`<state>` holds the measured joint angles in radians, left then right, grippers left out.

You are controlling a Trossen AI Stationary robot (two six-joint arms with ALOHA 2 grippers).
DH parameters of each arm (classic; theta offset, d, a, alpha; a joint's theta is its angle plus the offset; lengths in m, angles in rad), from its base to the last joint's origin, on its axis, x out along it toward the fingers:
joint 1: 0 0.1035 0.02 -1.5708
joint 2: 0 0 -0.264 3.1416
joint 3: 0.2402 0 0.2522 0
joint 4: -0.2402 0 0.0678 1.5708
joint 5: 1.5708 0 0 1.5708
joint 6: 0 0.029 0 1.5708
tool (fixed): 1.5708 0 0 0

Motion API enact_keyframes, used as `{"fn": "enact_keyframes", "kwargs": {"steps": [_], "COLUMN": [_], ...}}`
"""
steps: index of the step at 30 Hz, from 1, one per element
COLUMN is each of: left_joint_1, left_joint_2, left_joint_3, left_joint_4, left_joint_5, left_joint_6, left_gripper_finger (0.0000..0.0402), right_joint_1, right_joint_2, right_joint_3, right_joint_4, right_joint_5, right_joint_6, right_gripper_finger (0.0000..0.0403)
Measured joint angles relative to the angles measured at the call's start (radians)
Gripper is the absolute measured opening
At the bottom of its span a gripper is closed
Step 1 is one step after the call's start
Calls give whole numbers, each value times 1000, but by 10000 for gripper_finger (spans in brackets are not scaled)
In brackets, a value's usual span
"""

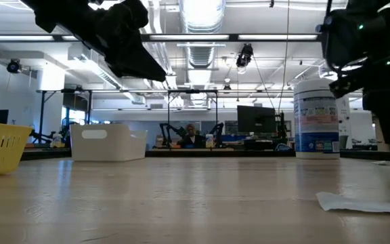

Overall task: Pick & Place First Aid Supplies
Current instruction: Put the green bandage into the yellow bin

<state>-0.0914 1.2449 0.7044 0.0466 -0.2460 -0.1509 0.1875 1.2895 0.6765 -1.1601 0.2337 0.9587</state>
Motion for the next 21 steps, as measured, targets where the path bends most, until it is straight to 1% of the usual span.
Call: {"fn": "enact_keyframes", "kwargs": {"steps": [5,10,14,18,21], "left_joint_1": [0,0,0,0,0], "left_joint_2": [0,0,0,0,0], "left_joint_3": [0,-4,-4,-4,-4], "left_joint_4": [5,5,5,5,6], "left_joint_5": [-1,-2,-2,-2,-3], "left_joint_6": [0,1,1,1,1], "left_gripper_finger": [108,108,108,108,108], "right_joint_1": [-48,-81,-97,-114,-130], "right_joint_2": [68,147,199,246,276], "right_joint_3": [-7,-6,-4,-1,9], "right_joint_4": [18,26,61,117,116], "right_joint_5": [-6,-10,-53,-53,-44], "right_joint_6": [-91,-113,-176,-221,-238], "right_gripper_finger": [118,118,118,116,116]}}
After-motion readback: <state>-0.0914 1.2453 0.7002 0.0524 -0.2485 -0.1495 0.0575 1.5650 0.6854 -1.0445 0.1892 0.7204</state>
